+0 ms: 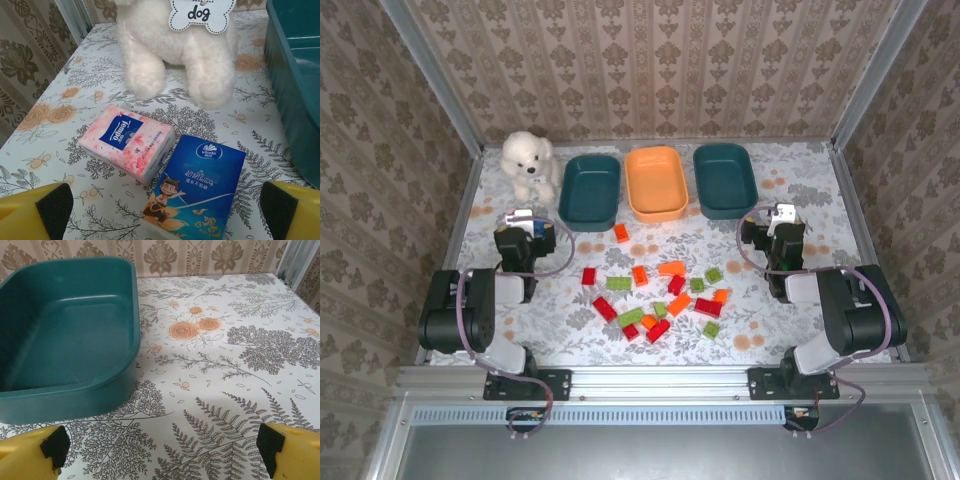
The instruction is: Sort the legos into containers by color
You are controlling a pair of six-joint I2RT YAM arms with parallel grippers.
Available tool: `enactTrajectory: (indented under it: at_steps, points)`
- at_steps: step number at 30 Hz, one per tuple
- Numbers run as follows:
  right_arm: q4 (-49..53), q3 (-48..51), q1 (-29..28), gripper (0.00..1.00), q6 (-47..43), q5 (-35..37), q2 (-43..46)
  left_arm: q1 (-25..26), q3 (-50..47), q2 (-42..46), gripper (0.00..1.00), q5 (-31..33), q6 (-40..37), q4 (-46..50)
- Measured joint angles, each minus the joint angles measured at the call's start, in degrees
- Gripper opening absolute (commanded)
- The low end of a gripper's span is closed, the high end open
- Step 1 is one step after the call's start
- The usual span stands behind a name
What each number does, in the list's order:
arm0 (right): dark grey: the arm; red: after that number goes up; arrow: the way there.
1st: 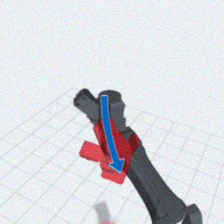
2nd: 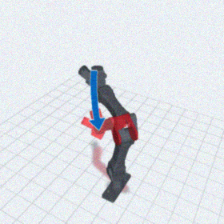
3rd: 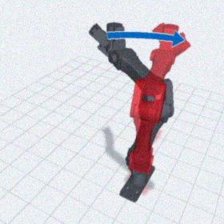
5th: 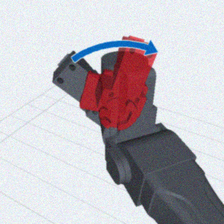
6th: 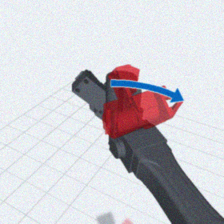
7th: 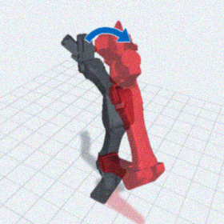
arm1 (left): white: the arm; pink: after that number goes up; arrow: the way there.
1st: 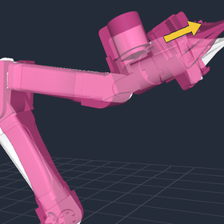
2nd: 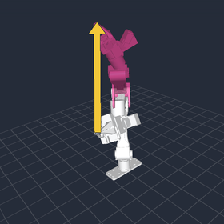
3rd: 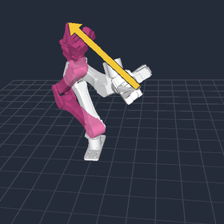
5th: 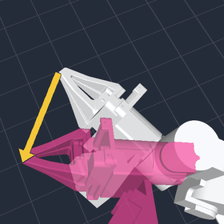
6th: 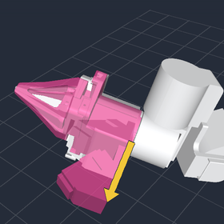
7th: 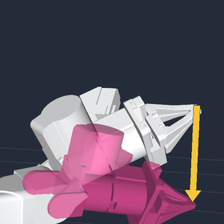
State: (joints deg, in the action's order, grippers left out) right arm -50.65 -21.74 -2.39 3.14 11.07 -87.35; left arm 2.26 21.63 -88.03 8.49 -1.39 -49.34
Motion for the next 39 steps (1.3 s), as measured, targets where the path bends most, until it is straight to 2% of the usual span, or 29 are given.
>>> enactTrajectory:
  at_steps: [21,24,28,32,36,37,39]
  points:
    - [0.2,0.0,0.0,1.0,0.0,0.1,0.1,0.5,0.0,0.4,1.0,1.1,0.0,0.1]
    - [5.6,-0.2,-0.6,1.0,0.1,2.8,4.2,4.7,-0.5,5.6,1.0,7.2,-1.6,2.6]
    - [13.4,-2.7,-2.1,1.0,0.3,8.0,16.9,12.8,0.0,18.4,1.0,12.9,-2.9,8.4]
    - [23.1,-13.7,-4.6,1.0,-0.2,11.3,25.5,19.1,3.0,30.4,1.0,18.6,-2.7,17.3]
    - [36.6,-30.3,-9.5,1.0,2.0,12.6,29.9,24.5,10.3,37.0,1.0,22.1,-2.9,27.3]
    - [42.4,-36.1,-10.1,1.0,4.4,11.5,29.8,25.8,14.3,37.0,1.0,23.3,-1.3,31.0]
    - [53.9,-47.8,-10.2,1.0,10.6,9.2,28.9,27.1,25.2,35.6,1.0,24.9,8.3,45.2]
